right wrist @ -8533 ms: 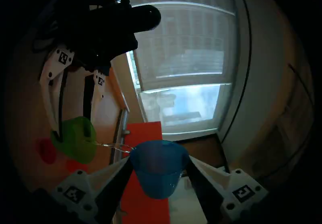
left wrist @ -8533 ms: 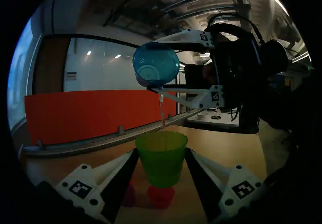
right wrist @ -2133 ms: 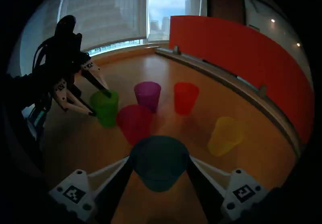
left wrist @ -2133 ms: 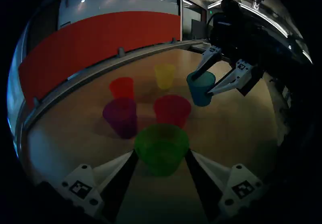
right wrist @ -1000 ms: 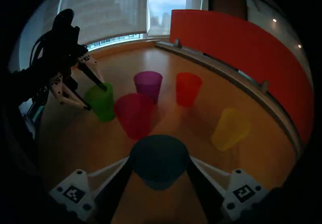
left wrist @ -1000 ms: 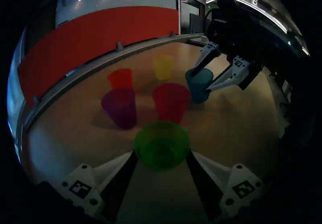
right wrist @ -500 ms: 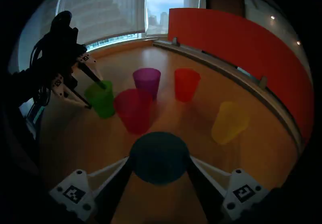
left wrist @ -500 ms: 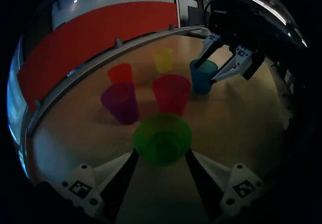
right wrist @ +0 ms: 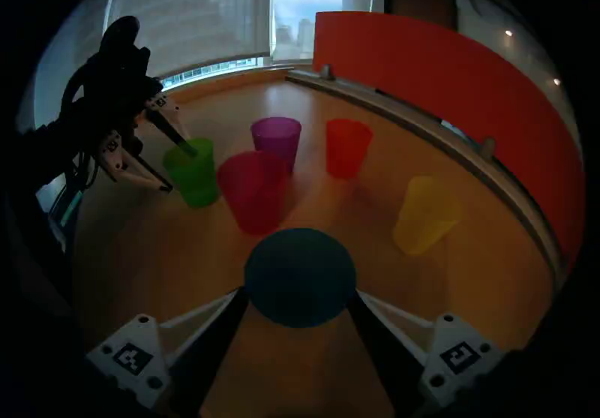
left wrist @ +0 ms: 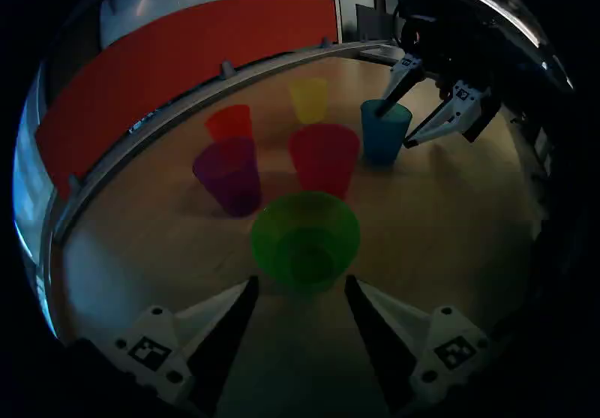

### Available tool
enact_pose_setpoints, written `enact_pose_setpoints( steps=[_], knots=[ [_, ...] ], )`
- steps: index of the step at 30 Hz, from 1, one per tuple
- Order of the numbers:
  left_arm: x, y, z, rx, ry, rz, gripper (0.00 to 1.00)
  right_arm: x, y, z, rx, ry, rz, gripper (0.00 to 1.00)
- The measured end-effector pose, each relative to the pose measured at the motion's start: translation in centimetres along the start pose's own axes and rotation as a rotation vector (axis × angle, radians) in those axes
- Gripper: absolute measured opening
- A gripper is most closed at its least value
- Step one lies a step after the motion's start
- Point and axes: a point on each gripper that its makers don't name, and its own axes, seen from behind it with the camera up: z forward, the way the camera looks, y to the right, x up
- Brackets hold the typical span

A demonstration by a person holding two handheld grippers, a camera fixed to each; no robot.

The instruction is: Pour water

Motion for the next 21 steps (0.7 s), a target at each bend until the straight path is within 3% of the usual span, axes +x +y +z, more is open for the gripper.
enact_pose_setpoints(
  steps=[12, 21],
  knots=[
    [-1.1, -1.0, -3.1, 0.089, 0.033, -0.051, 0.85, -1.6, 0.1, -3.9, -0.069, 0.042, 0.011, 1.0],
    [0.0, -2.5, -7.9, 0.244, 0.178, -0.11, 0.85, -2.0, -0.4, -7.4, -0.156, 0.132, 0.034, 1.0]
  ],
)
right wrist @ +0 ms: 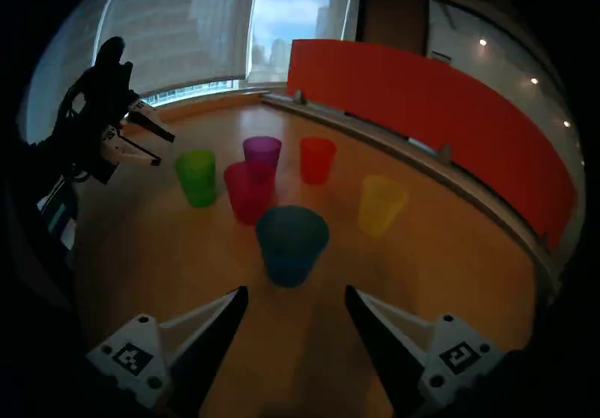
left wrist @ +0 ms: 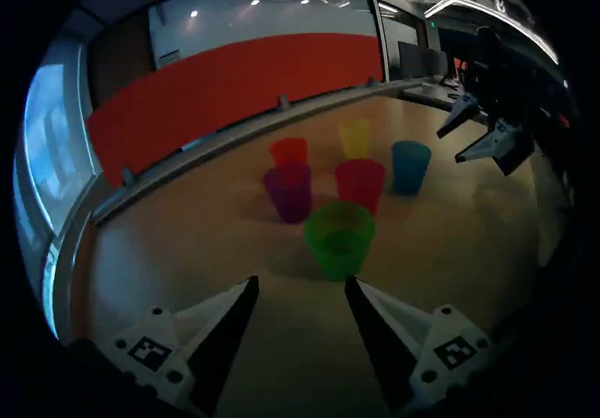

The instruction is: Pour water

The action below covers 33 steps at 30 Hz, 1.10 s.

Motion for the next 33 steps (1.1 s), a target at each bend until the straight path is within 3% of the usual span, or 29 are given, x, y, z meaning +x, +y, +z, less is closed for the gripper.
enact_pose_setpoints(
  steps=[9, 18, 24, 30, 33],
  knots=[
    [3.1, -4.0, -4.2, 0.187, 0.197, -0.115, 0.85, 2.6, 0.5, -2.7, -0.108, 0.14, 0.045, 1.0],
    [6.6, -7.2, -7.7, 0.317, 0.407, -0.252, 0.85, 6.9, 3.0, -6.0, -0.311, 0.333, 0.154, 1.0],
    [8.7, -8.1, -9.0, 0.353, 0.523, -0.337, 0.85, 8.4, 5.1, -8.2, -0.456, 0.447, 0.207, 1.0],
    [9.8, -8.5, -9.7, 0.384, 0.574, -0.361, 0.85, 9.4, 6.2, -10.1, -0.581, 0.515, 0.226, 1.0],
    [9.9, -8.5, -9.5, 0.384, 0.577, -0.361, 0.85, 9.8, 6.2, -10.3, -0.611, 0.533, 0.227, 1.0]
  ],
)
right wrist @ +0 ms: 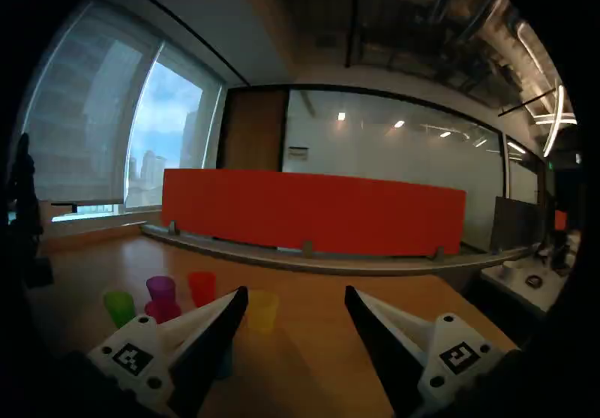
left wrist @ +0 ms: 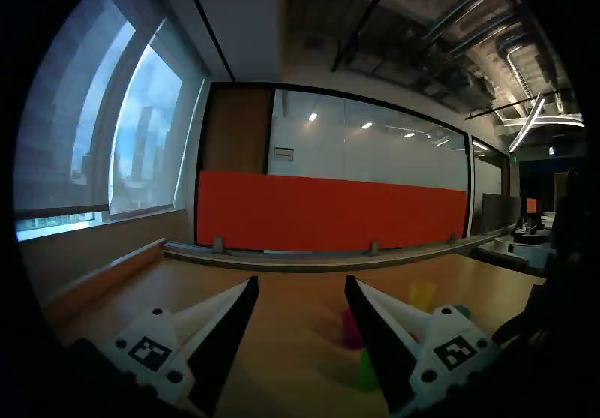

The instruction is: Pour water

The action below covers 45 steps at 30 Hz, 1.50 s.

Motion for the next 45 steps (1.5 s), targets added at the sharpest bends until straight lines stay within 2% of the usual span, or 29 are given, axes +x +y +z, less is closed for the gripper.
enact_pose_setpoints(
  steps=[5, 15, 23, 33, 39, 45],
  knots=[
    [0.0, -0.3, 0.2, 0.02, 0.007, 0.008, 0.85, 0.6, 0.3, 0.2, -0.041, 0.022, 0.017, 1.0],
    [-0.9, -1.0, 0.8, 0.093, 0.038, 0.024, 0.85, 2.0, 2.7, 0.7, -0.171, 0.099, 0.081, 1.0],
    [-3.2, -2.1, 1.1, 0.147, 0.043, 0.032, 0.85, 0.9, 3.5, 0.9, -0.193, 0.092, 0.078, 1.0],
    [-6.8, -3.5, 1.3, 0.218, 0.013, 0.106, 0.85, 0.3, 4.4, 1.0, -0.235, 0.064, 0.023, 1.0],
    [-8.2, -3.6, 1.7, 0.224, 0.003, 0.106, 0.85, -0.1, 4.2, 1.2, -0.236, 0.047, 0.002, 1.0],
    [-8.6, -3.4, 2.3, 0.216, 0.021, 0.092, 0.85, -0.1, 3.9, 1.4, -0.226, 0.04, 0.006, 1.0]
  ],
)
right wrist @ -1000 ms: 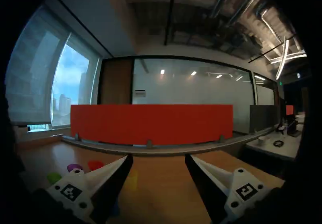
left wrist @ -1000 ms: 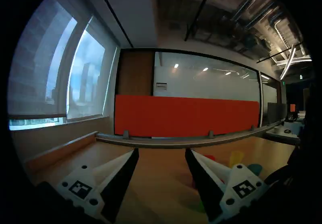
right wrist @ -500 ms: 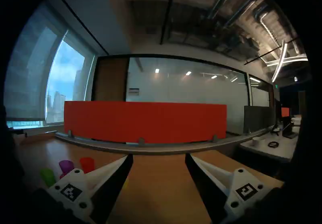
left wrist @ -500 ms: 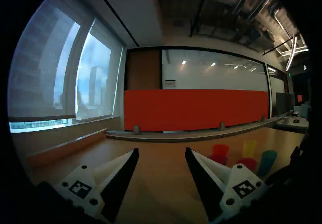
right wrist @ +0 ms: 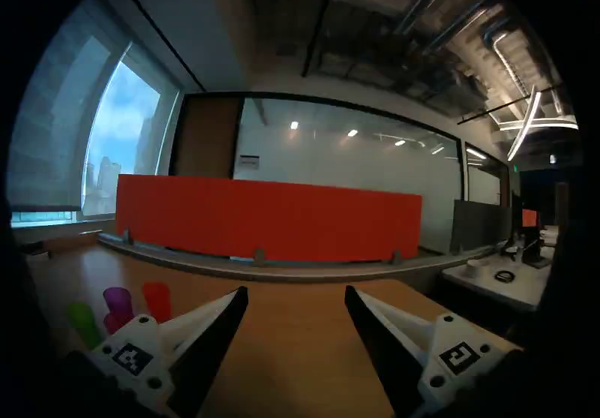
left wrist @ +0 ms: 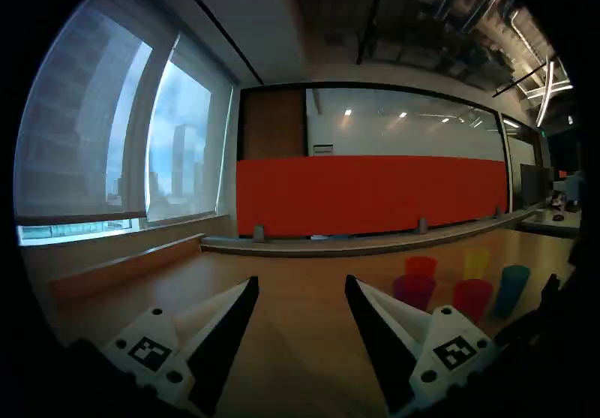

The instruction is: Pour water

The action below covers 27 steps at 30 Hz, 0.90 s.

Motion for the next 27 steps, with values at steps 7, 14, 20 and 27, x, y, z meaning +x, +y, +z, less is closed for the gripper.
enact_pose_setpoints(
  steps=[7, 14, 20, 27],
  knots=[
    [-0.8, 0.6, 0.5, -0.017, -0.003, -0.013, 0.85, 0.2, 0.4, 0.0, -0.009, 0.0, -0.016, 1.0],
    [-1.7, 1.1, 0.7, -0.032, -0.021, -0.026, 0.85, -0.2, 0.6, 0.1, -0.007, -0.005, 0.0, 1.0],
    [-2.0, 0.9, 0.7, -0.032, -0.029, -0.02, 0.85, -0.1, 0.8, 0.2, -0.008, -0.004, 0.012, 1.0],
    [-2.3, 1.2, 0.7, -0.043, -0.044, -0.016, 0.85, 0.4, 0.7, 0.2, -0.005, 0.005, 0.006, 1.0]
  ],
)
